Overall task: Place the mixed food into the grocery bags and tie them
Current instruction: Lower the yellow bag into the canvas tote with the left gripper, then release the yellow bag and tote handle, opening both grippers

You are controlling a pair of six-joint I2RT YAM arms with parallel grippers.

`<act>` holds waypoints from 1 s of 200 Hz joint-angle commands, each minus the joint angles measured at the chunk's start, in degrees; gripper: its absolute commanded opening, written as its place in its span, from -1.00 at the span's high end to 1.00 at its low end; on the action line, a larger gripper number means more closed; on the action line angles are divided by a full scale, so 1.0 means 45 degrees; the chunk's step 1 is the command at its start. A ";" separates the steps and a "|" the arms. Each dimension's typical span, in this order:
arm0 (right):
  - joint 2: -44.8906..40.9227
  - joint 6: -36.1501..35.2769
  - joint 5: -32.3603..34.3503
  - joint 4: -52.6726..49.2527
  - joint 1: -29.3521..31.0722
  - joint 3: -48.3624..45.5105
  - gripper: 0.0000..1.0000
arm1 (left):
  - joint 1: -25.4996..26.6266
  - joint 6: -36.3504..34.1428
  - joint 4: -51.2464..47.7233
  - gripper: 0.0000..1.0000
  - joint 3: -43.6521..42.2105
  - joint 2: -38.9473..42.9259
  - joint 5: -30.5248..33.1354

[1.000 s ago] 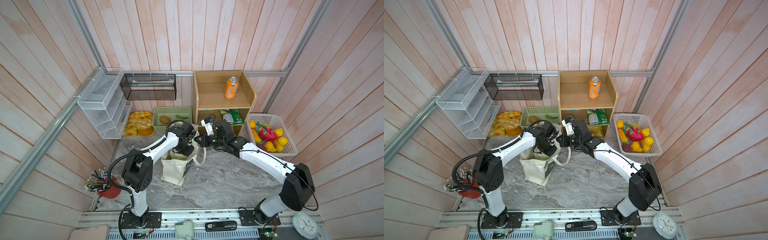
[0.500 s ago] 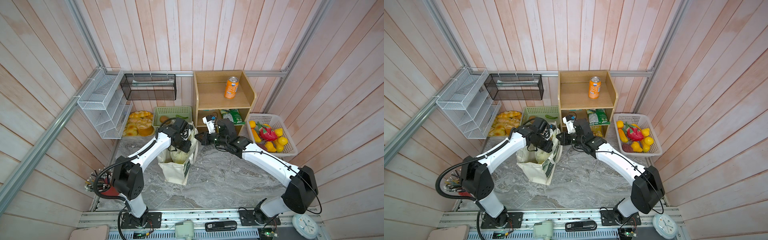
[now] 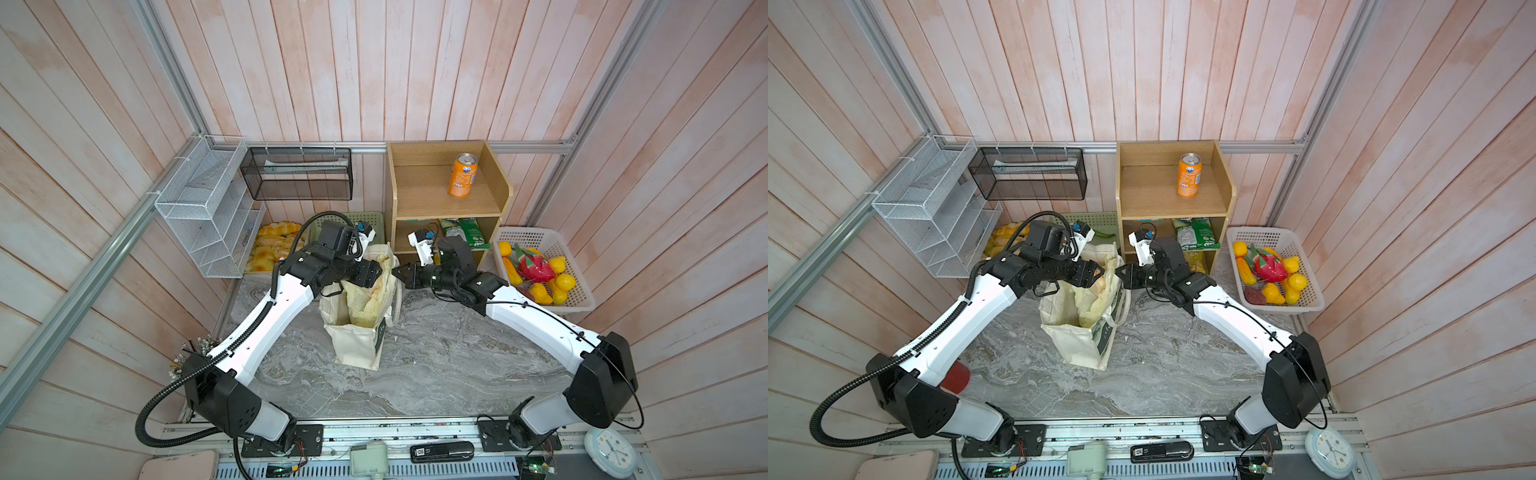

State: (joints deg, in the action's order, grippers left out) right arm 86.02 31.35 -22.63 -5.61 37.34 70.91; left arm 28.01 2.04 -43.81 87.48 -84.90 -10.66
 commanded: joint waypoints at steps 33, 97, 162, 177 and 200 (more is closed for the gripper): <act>-0.0657 -0.0132 -0.0185 0.0791 -0.0229 0.0102 1.00 | -0.0271 0.0028 0.0849 -0.47 -0.0154 0.0851 0.4776; -0.0532 -0.0170 -0.0419 0.0616 -0.0445 0.0101 1.00 | -0.1283 0.0284 0.0938 -0.50 -0.2740 0.1982 0.4797; -0.0366 -0.0246 -0.0393 -0.0418 -0.0081 0.1351 1.00 | 0.0027 0.1202 0.1982 1.00 -0.2610 0.1610 -0.0729; -0.0218 -0.0394 -0.0325 -0.0653 0.0226 0.1839 1.00 | 0.0855 0.1732 0.2644 1.00 -0.2348 0.1460 -0.1180; 0.0039 -0.0524 -0.0181 -0.0833 0.0315 0.1983 1.00 | 0.1470 0.2332 0.3424 1.00 -0.2412 0.0976 -0.1608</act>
State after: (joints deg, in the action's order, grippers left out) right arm 86.13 30.85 -23.42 -12.19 37.80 75.79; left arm 32.03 8.27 -36.47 74.37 -78.87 -10.55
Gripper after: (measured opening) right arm 0.047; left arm 0.062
